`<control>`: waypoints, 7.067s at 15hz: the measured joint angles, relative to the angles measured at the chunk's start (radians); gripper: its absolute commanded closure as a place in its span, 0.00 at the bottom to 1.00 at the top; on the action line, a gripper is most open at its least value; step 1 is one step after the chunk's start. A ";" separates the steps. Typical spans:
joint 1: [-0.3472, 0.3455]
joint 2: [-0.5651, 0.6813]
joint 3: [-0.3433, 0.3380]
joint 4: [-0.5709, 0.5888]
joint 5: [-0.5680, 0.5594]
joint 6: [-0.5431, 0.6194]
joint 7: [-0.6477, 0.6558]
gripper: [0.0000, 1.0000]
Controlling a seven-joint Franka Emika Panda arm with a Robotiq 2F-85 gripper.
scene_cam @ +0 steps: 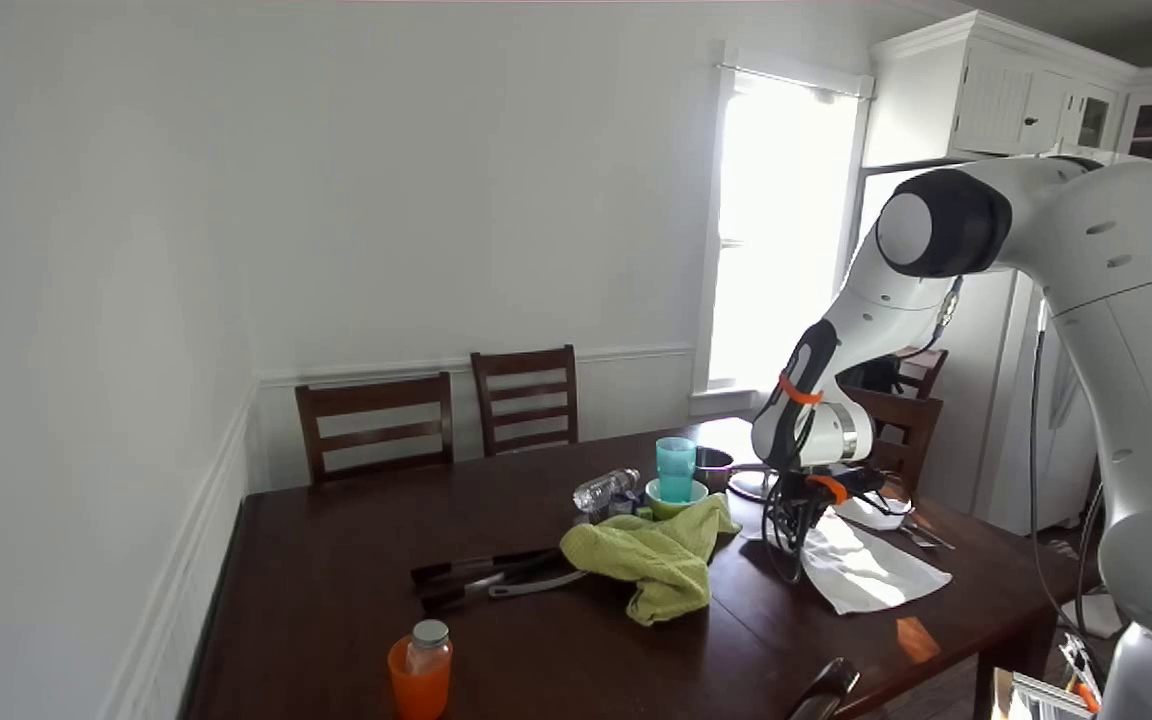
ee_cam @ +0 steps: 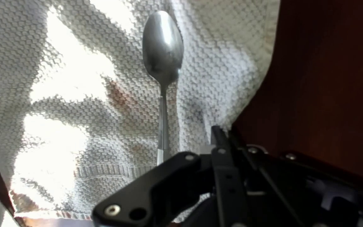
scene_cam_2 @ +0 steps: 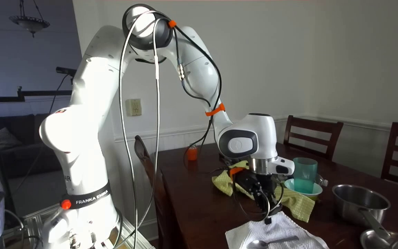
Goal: Put the spoon on the paper towel and fold it
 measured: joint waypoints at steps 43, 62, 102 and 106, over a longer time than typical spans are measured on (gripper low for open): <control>-0.182 0.161 -0.056 0.177 -0.097 0.070 -0.096 0.28; -0.451 0.204 0.071 0.367 -0.005 -0.114 -0.080 0.00; -0.247 0.126 0.063 0.331 -0.039 -0.326 -0.019 0.99; -0.195 0.131 0.058 0.301 -0.037 -0.327 0.025 0.70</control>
